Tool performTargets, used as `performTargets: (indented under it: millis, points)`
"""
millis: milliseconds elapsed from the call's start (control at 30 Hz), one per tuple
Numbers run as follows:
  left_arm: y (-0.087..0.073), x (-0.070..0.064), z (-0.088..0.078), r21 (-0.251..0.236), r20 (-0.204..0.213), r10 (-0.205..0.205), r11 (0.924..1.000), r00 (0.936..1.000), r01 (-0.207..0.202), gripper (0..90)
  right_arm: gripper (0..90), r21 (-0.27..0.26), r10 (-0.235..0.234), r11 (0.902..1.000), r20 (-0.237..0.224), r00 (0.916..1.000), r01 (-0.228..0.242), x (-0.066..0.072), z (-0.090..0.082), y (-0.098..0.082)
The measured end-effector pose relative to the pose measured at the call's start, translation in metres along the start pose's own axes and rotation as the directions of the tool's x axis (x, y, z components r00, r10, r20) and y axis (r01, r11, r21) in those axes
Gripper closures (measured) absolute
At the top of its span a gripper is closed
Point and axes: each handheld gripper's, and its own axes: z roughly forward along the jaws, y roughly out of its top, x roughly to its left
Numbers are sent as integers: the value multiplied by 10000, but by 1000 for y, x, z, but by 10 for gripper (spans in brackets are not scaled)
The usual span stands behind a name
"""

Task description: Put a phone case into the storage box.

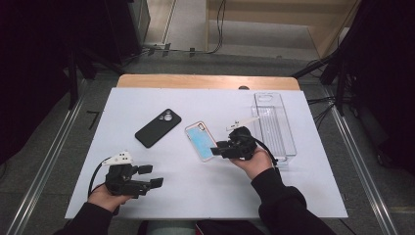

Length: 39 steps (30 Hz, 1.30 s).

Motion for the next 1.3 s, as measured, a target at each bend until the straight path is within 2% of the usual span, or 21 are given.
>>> performTargets:
  millis: [67, 167, 300, 400, 433, 500, 533, 700, 867, 1000, 1100, 1167, 1300]
  points:
    - [0, 0, 0, 4, 13, -8, 10000, 10000, 8, 260, 454, -159, -194, 9997, -338, 9992, 189, 2, -6, -3]
    - [0, 0, 0, -37, 34, -14, 10000, 10000, 15, 260, 413, -313, -491, 9984, -434, 9978, 478, 7, -15, -9]
    - [0, 0, 0, -25, 80, -103, 9999, 9999, 104, 260, 378, -401, -404, 9985, -636, 9972, 378, 9, -26, -18]
    - [1, 0, 0, -10, 113, -123, 9999, 9999, 123, 259, 340, -575, -528, 9971, -673, 9963, 490, 10, -36, -26]
    - [1, 0, 0, -20, 111, -131, 9999, 9999, 131, 259, 324, -663, -646, 9960, -692, 9955, 600, 10, -39, -28]
    - [1, 0, 0, -28, 114, -139, 9999, 9998, 139, 258, 315, -658, -623, 9962, -668, 9958, 579, 10, -42, -31]
    - [1, 0, 0, -55, 117, -128, 9999, 9998, 129, 258, 295, -657, -566, 9964, -603, 9966, 527, 8, -49, -34]
    - [1, 0, 1, -57, 138, -107, 9999, 9998, 108, 258, 260, -1034, -519, 9937, -853, 9950, 429, 5, -65, -46]
    - [1, -1, 1, -128, 170, -94, 9999, 9998, 96, 258, 241, -930, -505, 9947, -733, 9960, 435, 0, -78, -59]
    - [2, -1, 1, -124, 188, -95, 9999, 9998, 97, 258, 241, -987, -193, 9951, -861, 9961, 108, -4, -84, -72]
    - [2, -1, 1, -140, 182, -77, 9999, 9998, 79, 258, 240, -1032, -151, 9947, -961, 9953, 51, -5, -85, -82]
    - [2, -1, 1, -219, 200, -91, 9997, 9998, 96, 258, 232, -910, -12, 9958, -1017, 9948, -81, -6, -85, -87]
    - [2, -1, 1, -230, 250, -64, 9997, 9997, 69, 258, 179, -648, -139, 9979, -782, 9968, 88, -7, -87, -98]
